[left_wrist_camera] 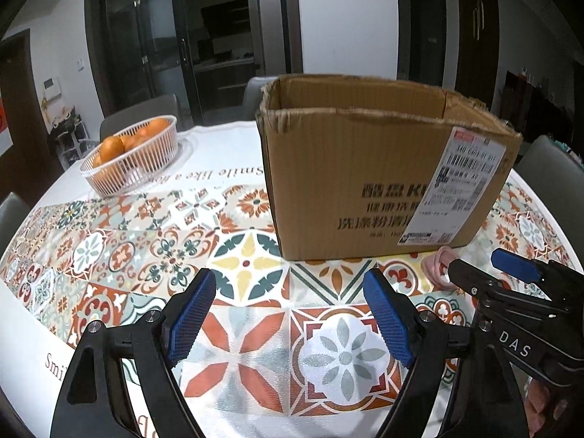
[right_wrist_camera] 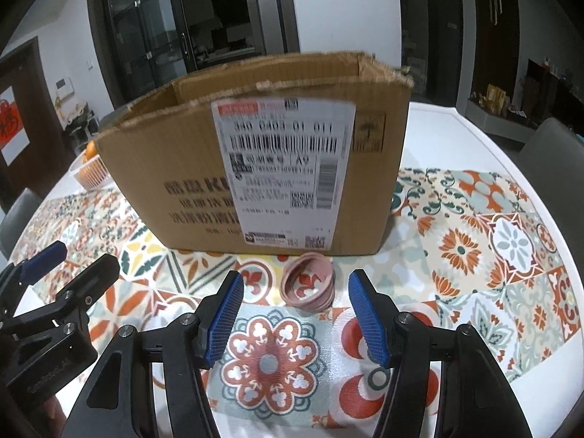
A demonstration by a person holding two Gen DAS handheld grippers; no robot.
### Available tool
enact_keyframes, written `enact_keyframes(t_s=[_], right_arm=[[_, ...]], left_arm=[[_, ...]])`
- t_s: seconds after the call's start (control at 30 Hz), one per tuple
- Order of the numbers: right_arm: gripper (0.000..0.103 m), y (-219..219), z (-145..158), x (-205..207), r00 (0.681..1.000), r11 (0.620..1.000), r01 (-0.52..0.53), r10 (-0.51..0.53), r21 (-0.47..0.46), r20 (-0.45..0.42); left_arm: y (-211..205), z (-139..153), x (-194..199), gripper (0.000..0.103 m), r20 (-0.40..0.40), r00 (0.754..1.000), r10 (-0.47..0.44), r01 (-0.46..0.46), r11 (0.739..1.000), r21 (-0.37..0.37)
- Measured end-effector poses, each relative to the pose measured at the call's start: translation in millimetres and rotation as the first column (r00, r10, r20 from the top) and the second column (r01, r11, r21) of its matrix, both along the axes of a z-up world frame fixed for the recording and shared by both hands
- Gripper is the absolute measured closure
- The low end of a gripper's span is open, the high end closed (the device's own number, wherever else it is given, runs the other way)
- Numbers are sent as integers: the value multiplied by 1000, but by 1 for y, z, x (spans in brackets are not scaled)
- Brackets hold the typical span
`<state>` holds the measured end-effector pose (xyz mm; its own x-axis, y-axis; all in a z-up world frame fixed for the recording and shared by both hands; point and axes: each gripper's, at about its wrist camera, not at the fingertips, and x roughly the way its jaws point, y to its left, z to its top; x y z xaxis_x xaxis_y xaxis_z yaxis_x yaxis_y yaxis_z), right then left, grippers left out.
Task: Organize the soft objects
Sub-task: 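Grasp the pink hair tie with the right tool, then lift the pink hair tie with the right tool and carry it over the box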
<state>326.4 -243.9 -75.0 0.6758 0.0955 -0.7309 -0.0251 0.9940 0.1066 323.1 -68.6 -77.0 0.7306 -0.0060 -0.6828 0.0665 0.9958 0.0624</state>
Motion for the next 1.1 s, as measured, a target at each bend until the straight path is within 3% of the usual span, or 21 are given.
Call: enact_keyframes(t_s=[0.5,0.67,0.87,0.93,1.1], right_arm=[[44,-4,-34,25,996,1000,-9,10,15,-88],[52,-6,-40,30,994,1000,-3,6,30,-105],[68,-5,-44,32,994,1000,-10,13,27,-108],[77,-1,-45,35,994,999,-13,16,31,-108],[88,-1,-45,33,994,999,-19,24,39,-108]], left_arm=[[-9,-25,19,20,-81,997,-7,7,1000,6],[-9,-31,24,20,-101,995,-5,4,1000,-6],[-9,-36,27,20,-117,993,-6,4,1000,-12],[-10,-37,28,20,-121,993,-6,4,1000,-14],[-10,-38,28,20,-123,992,-7,5,1000,-16]])
